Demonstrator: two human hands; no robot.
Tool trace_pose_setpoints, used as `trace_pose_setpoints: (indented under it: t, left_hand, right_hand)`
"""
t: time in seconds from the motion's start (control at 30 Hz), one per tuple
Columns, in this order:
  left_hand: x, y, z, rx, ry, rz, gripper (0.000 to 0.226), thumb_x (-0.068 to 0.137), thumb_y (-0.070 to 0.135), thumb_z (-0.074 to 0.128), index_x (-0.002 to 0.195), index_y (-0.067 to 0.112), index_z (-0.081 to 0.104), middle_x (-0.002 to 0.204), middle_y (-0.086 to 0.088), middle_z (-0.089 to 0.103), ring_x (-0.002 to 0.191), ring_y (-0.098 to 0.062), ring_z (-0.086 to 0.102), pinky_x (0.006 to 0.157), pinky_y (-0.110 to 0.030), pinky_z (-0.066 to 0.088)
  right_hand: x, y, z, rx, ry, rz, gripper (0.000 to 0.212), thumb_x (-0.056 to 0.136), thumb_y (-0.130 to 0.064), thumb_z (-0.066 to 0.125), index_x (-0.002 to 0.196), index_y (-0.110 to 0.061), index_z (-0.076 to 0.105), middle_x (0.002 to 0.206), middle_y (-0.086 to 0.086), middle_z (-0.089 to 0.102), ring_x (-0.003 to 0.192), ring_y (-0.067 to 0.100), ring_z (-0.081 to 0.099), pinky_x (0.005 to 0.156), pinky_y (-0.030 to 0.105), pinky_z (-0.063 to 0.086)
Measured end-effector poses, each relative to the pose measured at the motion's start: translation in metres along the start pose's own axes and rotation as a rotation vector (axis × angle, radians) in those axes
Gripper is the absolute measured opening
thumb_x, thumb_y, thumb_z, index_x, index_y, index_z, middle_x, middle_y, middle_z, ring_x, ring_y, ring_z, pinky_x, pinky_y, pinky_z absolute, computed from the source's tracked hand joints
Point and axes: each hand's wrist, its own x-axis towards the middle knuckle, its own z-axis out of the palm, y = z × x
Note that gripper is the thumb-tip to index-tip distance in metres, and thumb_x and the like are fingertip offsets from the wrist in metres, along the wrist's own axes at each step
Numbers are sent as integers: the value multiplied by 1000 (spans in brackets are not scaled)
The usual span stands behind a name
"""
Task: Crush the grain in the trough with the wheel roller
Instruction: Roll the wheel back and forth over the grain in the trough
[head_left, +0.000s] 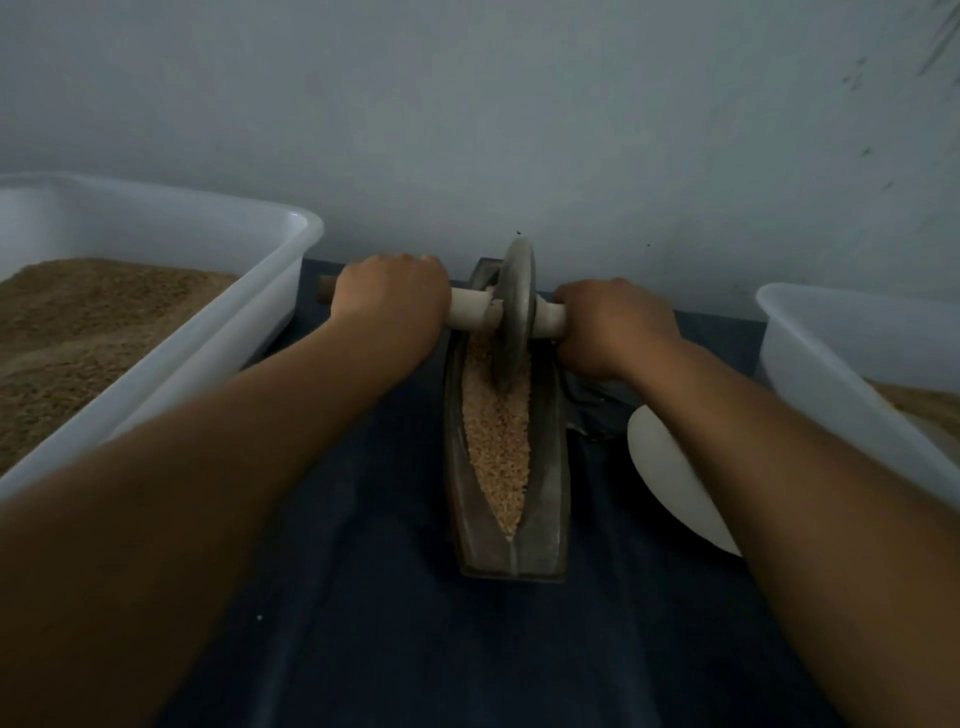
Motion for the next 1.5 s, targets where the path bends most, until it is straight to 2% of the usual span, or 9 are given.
trace_pose_setpoints:
  t: [0.1,0.23,0.7,0.83,0.93,1.1,1.23,1.33,1.5]
  left_hand:
    - [-6,0,0,18,-21,-10,38,88,18,67,122,9,53,113,-14,62,103,-31,61,70,-39,43]
    - [-21,-6,1,-14,-63,-15,35,87,25,68,117,12,57,106,-11,63,97,-29,61,69,-38,48]
    - [-94,-11,-12,80,223,133,36,82,38,70,103,19,48,92,-1,64,78,-19,62,58,-31,36]
    - [-98,-12,-7,61,208,108,35,83,36,71,102,19,47,92,1,62,71,-15,54,59,-30,35]
    - [-93,-10,-4,58,190,85,37,82,37,72,102,19,46,92,1,62,68,-14,45,59,-30,33]
    - [-67,-5,4,-2,157,78,38,82,32,73,100,18,42,97,-3,63,84,-20,61,66,-32,36]
    - [-42,-4,9,-44,111,50,37,83,26,71,104,15,42,102,-8,63,92,-27,62,70,-36,34]
    - [-24,-1,9,-44,96,45,33,86,25,67,109,12,45,105,-10,64,94,-29,62,73,-37,34]
    - [0,2,4,-69,35,12,34,89,22,66,116,10,51,111,-13,63,101,-31,61,74,-38,36]
  right_hand:
    - [-8,-3,-1,-30,33,1,24,80,-37,67,103,-29,64,99,3,66,80,25,60,50,25,25]
    - [-30,-10,-4,-77,138,-27,16,78,-31,67,94,-27,64,91,3,66,83,28,63,51,26,23]
    - [-128,-18,-17,-35,285,-126,31,83,-33,67,83,-25,37,78,-1,59,65,25,53,58,33,23]
    - [-130,-21,-17,-55,345,-149,28,76,-27,74,80,-20,47,69,0,53,57,20,39,58,31,22]
    - [-116,-21,-12,-52,310,-125,31,82,-31,69,81,-24,39,71,-6,44,60,17,34,60,32,22]
    - [-79,-15,-3,-104,243,-79,30,82,-33,65,82,-23,36,73,-5,46,63,24,43,58,34,20]
    - [-50,-11,1,-110,227,-80,23,79,-31,68,88,-20,50,86,3,63,78,29,60,56,33,21]
    - [-28,-7,2,-66,143,-40,26,83,-34,66,104,-22,58,101,5,65,91,29,62,61,30,30]
    - [-3,0,0,-37,-22,-17,32,81,-39,68,109,-26,60,108,6,65,94,28,62,63,31,39]
